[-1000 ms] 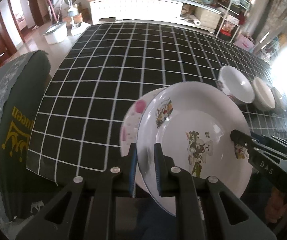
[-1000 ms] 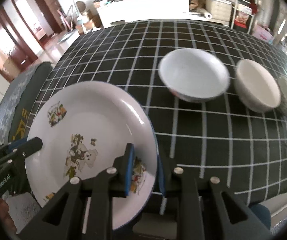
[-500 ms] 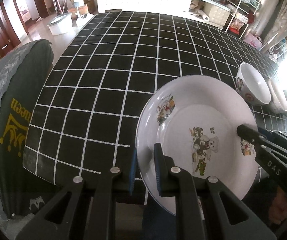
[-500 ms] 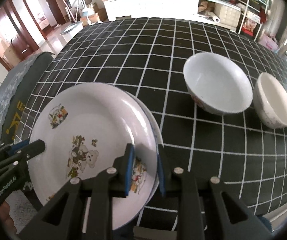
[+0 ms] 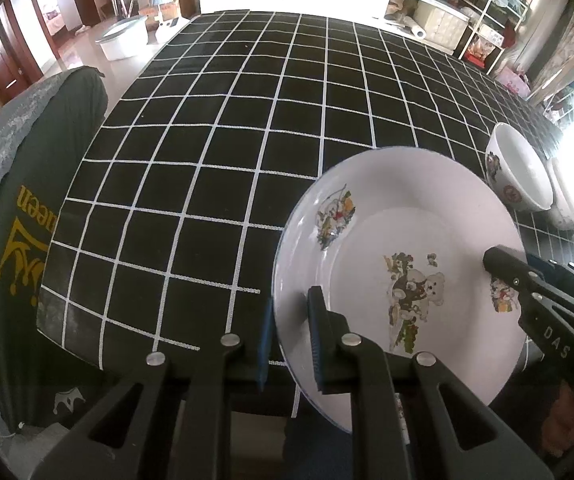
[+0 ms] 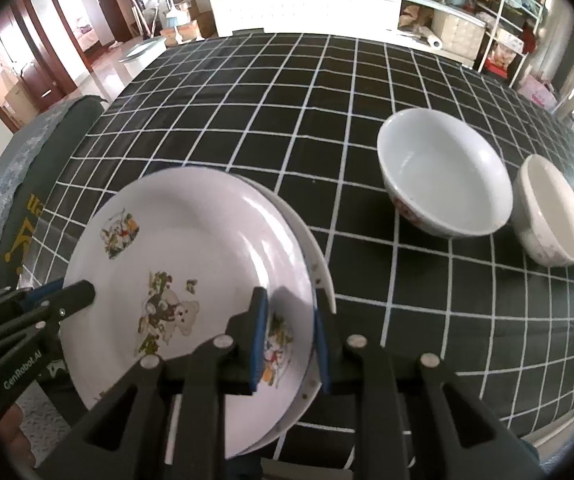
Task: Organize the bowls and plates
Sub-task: 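Lower the cartoon-printed plate onto the pink-flowered plate with both tools, then open both tools and move them to the plain white bowl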
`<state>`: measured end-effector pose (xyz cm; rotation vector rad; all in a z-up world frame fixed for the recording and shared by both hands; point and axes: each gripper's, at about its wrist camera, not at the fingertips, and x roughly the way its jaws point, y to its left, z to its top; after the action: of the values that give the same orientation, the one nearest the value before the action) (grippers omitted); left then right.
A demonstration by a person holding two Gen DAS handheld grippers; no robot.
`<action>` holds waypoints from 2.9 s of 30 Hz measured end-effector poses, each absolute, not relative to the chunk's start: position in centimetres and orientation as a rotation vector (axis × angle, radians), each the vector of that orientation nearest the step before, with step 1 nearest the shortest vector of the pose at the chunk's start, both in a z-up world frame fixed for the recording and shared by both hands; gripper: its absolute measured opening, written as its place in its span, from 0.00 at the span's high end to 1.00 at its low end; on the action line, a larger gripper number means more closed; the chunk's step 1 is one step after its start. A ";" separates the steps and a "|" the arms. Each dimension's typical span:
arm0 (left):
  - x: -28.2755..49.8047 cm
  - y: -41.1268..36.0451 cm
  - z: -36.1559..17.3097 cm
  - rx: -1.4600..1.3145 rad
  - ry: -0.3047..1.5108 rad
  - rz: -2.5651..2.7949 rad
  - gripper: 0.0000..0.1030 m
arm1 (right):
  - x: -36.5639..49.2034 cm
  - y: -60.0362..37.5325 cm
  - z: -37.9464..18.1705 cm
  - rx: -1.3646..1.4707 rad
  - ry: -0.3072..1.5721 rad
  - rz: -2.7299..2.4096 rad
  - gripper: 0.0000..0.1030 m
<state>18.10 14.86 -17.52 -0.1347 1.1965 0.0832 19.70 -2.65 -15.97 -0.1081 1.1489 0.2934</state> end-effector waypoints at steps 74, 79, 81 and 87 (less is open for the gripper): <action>21.1 -2.2 -9.3 0.031 1.036 -0.180 0.85 | 20.8 -18.1 -8.6 0.048 0.987 0.257 0.75; 23.5 -2.1 -11.0 0.017 1.067 -0.172 0.85 | 23.3 -18.4 -10.6 0.049 1.016 0.274 0.75; 24.8 -2.0 -11.7 0.011 1.074 -0.168 0.85 | 24.3 -18.4 -11.2 0.059 1.027 0.283 0.75; 28.2 -1.8 -13.2 0.008 1.094 -0.156 0.85 | 27.4 -17.9 -12.6 0.036 1.042 0.305 0.75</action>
<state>28.17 -1.81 -13.19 0.0078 1.0936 -0.1556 27.40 -17.92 -12.59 0.0357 1.0422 0.3055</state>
